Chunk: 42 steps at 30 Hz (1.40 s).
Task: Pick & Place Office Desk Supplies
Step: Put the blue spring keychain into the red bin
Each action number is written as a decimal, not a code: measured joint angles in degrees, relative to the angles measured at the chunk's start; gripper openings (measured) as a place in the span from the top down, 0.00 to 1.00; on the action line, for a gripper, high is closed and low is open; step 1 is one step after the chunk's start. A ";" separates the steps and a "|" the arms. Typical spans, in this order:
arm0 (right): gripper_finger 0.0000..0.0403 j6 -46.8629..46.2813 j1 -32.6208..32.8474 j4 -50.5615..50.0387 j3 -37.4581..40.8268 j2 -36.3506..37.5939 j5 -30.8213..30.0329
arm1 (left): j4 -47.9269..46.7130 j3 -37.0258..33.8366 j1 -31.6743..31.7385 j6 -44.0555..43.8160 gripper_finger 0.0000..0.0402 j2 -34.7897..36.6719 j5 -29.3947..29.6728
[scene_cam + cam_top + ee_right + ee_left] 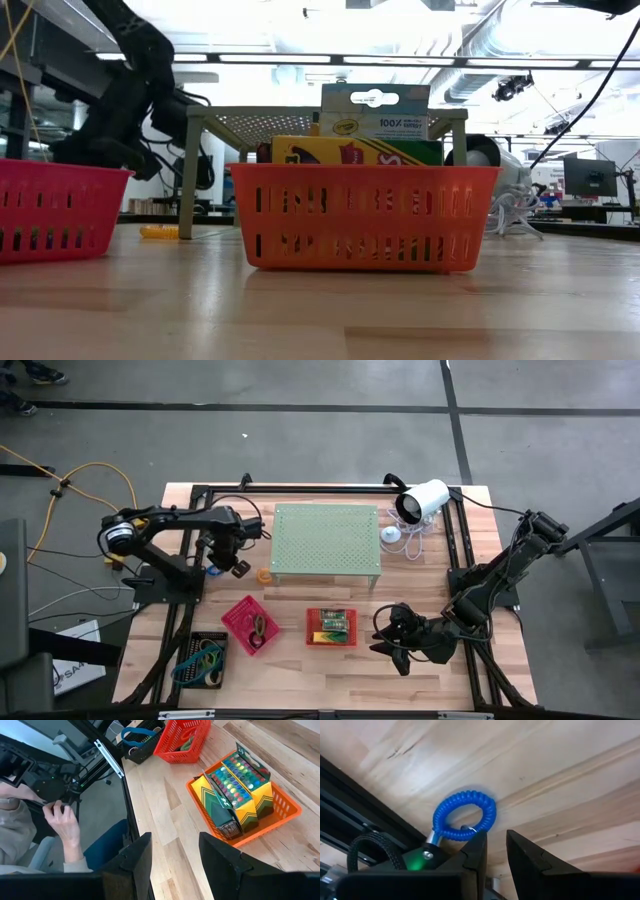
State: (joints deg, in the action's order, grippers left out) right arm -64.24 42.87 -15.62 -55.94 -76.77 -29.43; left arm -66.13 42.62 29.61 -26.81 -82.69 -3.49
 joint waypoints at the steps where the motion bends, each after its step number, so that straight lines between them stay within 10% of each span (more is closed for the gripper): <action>1: 0.63 0.00 0.01 0.00 -0.02 -0.01 0.02 | -0.02 0.00 0.23 0.00 0.84 -0.07 0.17; 18: 0.63 -0.01 -0.01 0.02 -0.02 -0.01 0.02 | 1.28 -0.29 0.67 -1.84 0.66 -0.10 2.30; 42: 0.63 -0.01 0.01 0.00 -0.02 -0.02 0.02 | 3.28 -1.58 -2.08 0.48 0.65 -1.47 3.50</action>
State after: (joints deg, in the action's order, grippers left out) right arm -64.25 42.87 -15.62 -55.96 -76.79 -29.41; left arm -62.85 41.04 27.53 -26.33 -84.16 0.01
